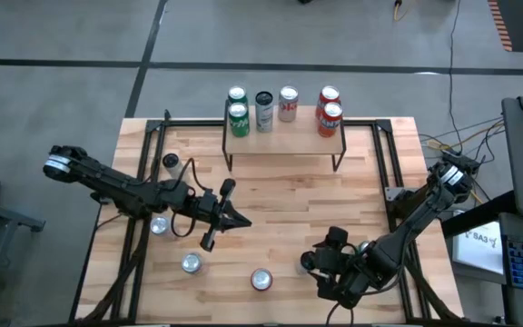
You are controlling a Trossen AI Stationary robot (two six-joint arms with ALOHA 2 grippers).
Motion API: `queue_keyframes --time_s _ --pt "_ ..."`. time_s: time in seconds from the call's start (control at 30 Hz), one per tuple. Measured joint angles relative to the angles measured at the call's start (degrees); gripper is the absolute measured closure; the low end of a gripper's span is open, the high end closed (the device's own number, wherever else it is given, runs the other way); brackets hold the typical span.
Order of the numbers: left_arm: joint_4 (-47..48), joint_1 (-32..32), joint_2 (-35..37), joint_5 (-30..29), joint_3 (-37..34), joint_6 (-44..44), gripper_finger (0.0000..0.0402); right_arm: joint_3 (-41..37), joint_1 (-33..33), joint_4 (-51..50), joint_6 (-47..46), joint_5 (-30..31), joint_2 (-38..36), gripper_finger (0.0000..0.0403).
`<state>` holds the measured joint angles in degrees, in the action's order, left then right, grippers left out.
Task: Place canned beverage on shelf
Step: Put the white blue soda can on the shelf aligned with the other white blue soda can
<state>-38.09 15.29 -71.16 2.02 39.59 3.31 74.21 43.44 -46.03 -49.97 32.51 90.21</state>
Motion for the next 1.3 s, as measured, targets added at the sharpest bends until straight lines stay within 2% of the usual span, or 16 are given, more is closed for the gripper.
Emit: queue_keyframes --time_s 0.33,0.57,0.73,0.97,1.17,1.3 --pt "0.04 0.0 0.0 0.0 0.0 0.0 0.0402 -3.13 -1.33 5.1 1.11 0.02 0.0 0.0058" --pt "0.04 0.0 0.0 0.0 0.0 0.0 0.0402 -4.14 -1.5 5.06 1.45 0.04 0.0 0.0062" --pt "0.07 0.02 0.0 0.0 0.0 0.0 0.0402 -4.17 -1.49 6.05 3.03 0.07 0.0 0.009" --pt "0.08 0.0 0.0 0.0 0.0 0.0 0.0402 -4.17 -1.51 7.74 5.35 0.47 0.0 0.016" --pt "0.26 0.02 0.0 0.0 0.0 0.22 0.0402 -4.15 -2.54 7.36 6.09 0.0 -0.72 0.0163" --pt "0.54 0.0 0.3 0.0 0.0 0.22 0.0402 -1.49 -3.81 6.57 8.82 -0.68 -1.2 0.0163"
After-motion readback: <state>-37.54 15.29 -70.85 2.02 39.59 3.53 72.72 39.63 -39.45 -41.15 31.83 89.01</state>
